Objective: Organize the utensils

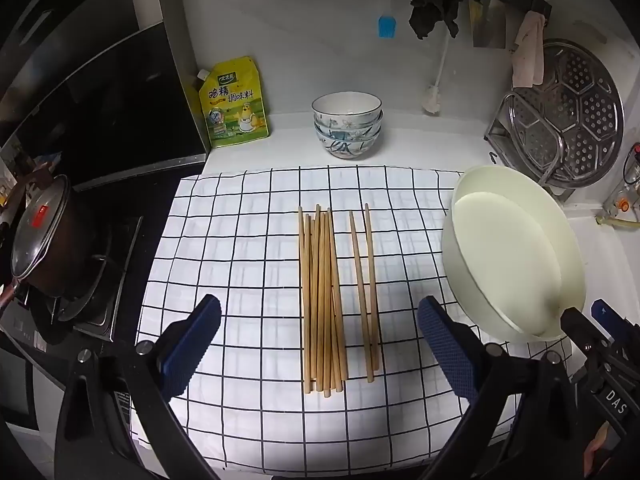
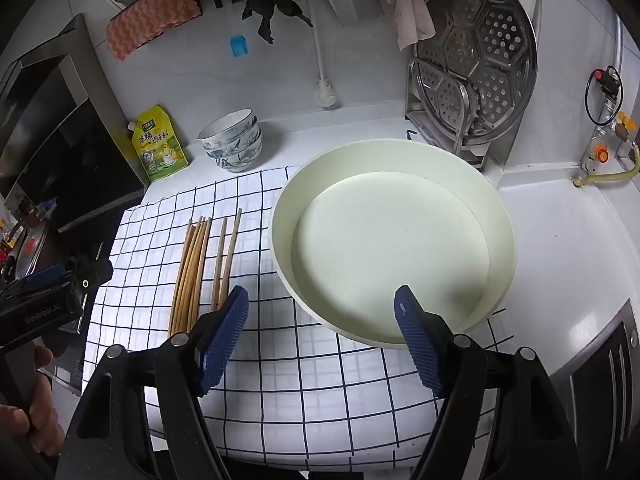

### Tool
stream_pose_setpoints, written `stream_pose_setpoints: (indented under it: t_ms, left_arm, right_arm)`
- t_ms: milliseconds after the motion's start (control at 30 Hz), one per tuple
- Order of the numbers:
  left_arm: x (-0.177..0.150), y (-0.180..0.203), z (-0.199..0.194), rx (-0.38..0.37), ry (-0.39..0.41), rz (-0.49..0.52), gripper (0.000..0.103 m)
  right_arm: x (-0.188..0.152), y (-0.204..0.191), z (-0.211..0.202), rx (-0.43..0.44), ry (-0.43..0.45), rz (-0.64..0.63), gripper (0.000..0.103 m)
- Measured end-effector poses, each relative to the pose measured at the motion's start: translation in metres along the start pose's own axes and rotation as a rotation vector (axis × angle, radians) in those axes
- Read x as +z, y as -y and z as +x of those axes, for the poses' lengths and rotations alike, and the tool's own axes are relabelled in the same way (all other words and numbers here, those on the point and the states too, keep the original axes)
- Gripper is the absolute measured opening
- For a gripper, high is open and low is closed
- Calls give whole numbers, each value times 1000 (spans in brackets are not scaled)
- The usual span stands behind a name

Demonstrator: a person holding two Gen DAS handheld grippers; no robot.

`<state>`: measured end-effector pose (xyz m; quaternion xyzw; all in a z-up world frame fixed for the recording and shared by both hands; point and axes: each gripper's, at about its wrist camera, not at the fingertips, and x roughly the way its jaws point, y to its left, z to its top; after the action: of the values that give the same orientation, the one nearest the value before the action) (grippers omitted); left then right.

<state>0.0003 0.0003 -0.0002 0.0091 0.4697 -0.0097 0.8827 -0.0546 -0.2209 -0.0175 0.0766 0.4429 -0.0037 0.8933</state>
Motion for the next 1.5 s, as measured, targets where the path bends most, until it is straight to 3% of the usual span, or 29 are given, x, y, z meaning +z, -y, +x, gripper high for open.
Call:
stream_pose_setpoints:
  t_ms: [1500]
  left_arm:
    - [3, -5, -6, 5, 24, 3, 97]
  right_arm:
    - [2, -2, -1, 3, 9, 3, 72]
